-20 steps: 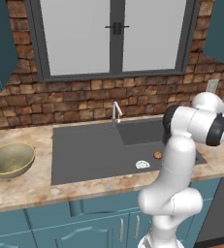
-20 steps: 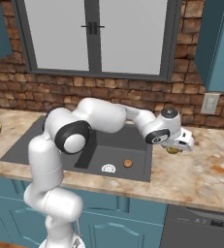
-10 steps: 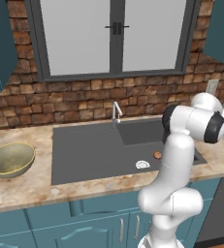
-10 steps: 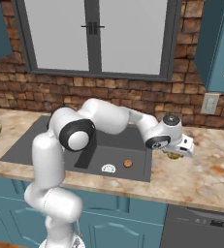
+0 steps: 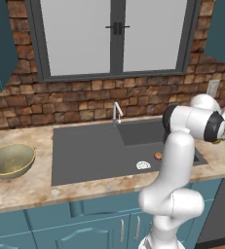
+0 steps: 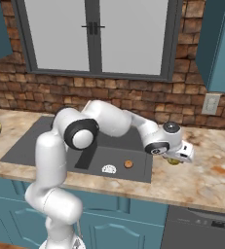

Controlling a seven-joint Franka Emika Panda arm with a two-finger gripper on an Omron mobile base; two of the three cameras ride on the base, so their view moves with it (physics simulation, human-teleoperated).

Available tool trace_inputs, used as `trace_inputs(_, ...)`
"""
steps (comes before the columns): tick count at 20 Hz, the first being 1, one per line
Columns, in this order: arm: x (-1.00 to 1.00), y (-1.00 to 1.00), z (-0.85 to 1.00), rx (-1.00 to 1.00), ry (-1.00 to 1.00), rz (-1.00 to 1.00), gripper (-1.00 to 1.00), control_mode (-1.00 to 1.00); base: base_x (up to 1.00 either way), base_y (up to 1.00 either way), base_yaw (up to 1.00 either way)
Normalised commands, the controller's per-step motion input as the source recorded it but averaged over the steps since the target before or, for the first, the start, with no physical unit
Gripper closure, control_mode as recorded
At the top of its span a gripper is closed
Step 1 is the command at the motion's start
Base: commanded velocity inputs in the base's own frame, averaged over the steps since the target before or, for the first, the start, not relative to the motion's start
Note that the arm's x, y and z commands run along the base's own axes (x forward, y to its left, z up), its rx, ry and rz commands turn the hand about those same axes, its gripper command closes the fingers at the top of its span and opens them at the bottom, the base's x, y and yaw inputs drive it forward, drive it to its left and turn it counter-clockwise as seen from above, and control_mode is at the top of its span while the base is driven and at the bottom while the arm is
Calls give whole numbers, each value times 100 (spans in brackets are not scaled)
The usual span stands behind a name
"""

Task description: Remove the tangerine and squash from the sink. Then move the bowl and cup from the counter to the sink for washing.

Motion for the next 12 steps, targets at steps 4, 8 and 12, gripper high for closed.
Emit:
trace_inputs(4, 0, -1, -26, 0, 0, 0, 100, -100, 0, 0, 0)
trace_inputs(8, 0, -2, -27, 0, 0, 0, 100, -100, 0, 0, 0)
trace_inputs(12, 0, -2, -28, 0, 0, 0, 100, -100, 0, 0, 0)
